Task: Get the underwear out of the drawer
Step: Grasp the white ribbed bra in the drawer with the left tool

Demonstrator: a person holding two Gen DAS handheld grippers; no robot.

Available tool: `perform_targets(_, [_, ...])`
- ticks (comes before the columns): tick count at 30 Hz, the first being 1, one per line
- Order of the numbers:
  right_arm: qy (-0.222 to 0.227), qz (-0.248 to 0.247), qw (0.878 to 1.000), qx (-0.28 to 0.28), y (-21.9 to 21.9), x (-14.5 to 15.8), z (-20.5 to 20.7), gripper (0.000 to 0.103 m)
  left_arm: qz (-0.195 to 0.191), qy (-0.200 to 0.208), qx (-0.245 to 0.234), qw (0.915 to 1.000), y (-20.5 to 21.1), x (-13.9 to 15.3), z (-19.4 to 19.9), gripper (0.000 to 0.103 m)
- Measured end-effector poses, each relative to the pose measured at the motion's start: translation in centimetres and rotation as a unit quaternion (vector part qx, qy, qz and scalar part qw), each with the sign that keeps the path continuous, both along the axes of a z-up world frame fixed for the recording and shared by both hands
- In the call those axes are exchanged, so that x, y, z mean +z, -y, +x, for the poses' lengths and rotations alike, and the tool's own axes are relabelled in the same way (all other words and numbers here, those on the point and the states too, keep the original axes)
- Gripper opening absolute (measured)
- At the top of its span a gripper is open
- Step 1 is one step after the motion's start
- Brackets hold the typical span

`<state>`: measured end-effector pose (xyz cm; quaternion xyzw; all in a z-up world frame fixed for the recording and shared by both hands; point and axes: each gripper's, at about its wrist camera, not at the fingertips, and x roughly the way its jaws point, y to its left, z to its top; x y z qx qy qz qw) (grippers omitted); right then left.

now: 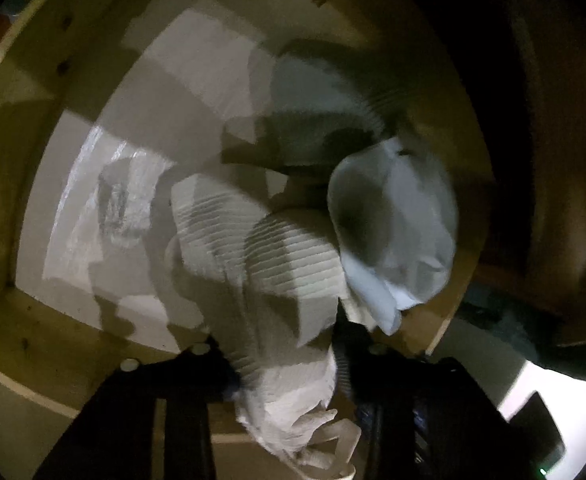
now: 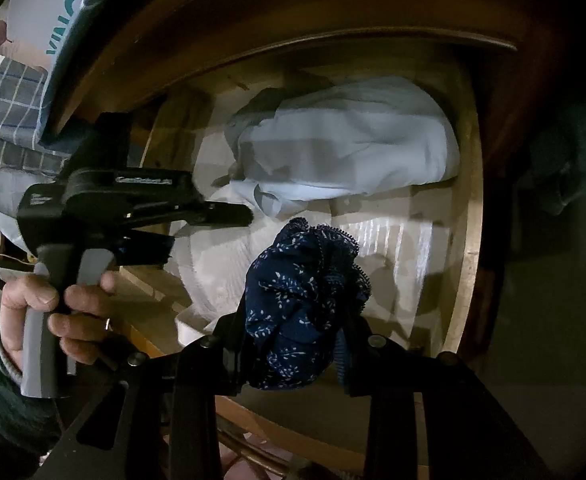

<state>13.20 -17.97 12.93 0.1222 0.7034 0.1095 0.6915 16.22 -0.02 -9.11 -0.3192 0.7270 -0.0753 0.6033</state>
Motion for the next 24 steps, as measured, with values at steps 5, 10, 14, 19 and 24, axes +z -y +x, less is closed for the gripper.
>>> perform_targets(5, [0.003, 0.002, 1.000, -0.004, 0.1, 0.0, -0.1, 0.032, 0.024, 0.044, -0.023, 0.9985, -0.5, 3.1, -0.7, 0.027])
perform_targets(10, [0.006, -0.005, 1.000, -0.007, 0.0, 0.1, -0.1, 0.032, 0.032, 0.063, -0.027, 0.9971, -1.5, 5.0, -1.8, 0.026])
perform_targets(14, [0.008, -0.008, 1.000, -0.009, -0.1, 0.1, -0.2, 0.032, 0.045, 0.079, -0.026, 0.9955, -2.3, 6.5, -2.6, 0.025])
perform_targets(19, [0.010, -0.014, 1.000, -0.007, -0.4, 0.2, -0.4, 0.032, 0.047, 0.110, -0.031, 0.9923, -2.0, 8.9, -3.9, 0.025])
perform_targets(24, [0.011, -0.017, 1.000, -0.012, -0.4, 0.2, -0.4, 0.032, 0.069, 0.163, -0.058, 0.9825, -1.6, 12.6, -4.8, 0.025])
